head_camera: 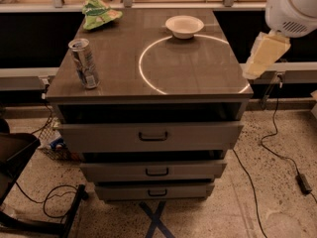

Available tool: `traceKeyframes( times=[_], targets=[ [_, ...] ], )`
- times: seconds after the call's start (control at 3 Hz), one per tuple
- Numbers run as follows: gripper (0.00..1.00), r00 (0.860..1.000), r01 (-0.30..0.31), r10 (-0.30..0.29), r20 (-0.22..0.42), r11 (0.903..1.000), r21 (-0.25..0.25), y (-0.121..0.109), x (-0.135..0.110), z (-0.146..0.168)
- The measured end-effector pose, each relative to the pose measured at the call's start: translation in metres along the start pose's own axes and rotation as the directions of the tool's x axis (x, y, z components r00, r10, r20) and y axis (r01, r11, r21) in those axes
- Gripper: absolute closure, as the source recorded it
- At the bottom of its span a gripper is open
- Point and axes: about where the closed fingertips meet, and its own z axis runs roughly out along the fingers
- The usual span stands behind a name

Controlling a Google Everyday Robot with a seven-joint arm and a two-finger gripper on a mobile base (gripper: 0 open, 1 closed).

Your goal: Move paper bowl near redbull can

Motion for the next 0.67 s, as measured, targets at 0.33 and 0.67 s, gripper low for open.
traceKeyframes(
  times=[0.33,0.67],
  targets=[
    [0.00,1.000,-0.005,0.004,0.027,0.9995,0.032,-0.008,-0.008,0.010],
    [0.00,0.996,-0.014,0.005,0.093,0.9951,0.098,-0.038,-0.029,0.047]
  ],
)
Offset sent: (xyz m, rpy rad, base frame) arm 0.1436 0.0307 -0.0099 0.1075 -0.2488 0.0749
